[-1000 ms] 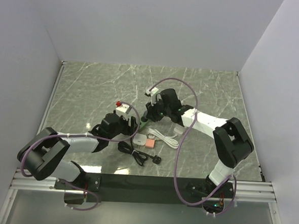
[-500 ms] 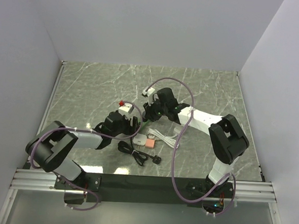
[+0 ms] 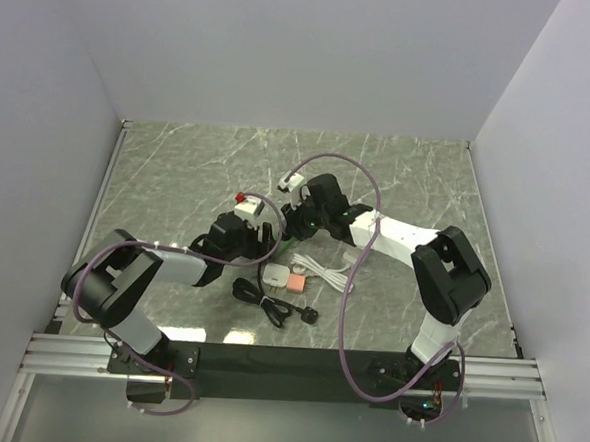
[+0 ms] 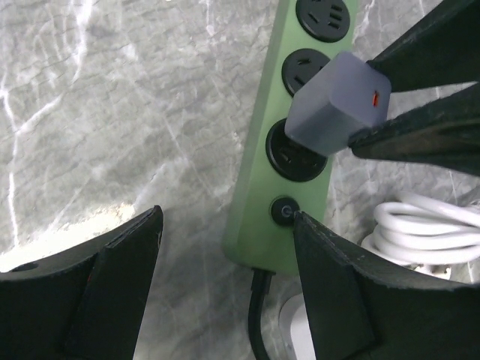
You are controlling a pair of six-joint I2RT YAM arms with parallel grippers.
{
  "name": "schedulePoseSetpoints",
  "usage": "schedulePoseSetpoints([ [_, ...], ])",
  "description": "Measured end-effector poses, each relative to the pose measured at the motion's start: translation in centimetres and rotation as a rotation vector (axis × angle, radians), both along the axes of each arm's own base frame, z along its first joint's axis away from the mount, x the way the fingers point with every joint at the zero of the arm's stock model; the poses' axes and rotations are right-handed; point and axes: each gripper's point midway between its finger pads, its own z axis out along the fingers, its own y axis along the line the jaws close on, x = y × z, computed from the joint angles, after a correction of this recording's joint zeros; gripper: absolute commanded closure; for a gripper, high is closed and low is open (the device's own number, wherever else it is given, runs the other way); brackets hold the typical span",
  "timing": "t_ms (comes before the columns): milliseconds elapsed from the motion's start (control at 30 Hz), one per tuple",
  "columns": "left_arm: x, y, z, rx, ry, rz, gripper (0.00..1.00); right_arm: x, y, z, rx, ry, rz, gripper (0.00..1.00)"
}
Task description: Insert the plug
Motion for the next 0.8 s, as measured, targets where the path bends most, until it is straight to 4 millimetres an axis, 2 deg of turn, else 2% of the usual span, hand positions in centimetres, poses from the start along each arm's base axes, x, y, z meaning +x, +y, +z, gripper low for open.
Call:
schedulePoseSetpoints([
  [800,0.4,-0.3,0.0,-0.003,0.001,-0.004,0.25,-1.3,-0.4,-0.1,-0.033,0.005,0.004,1.0],
])
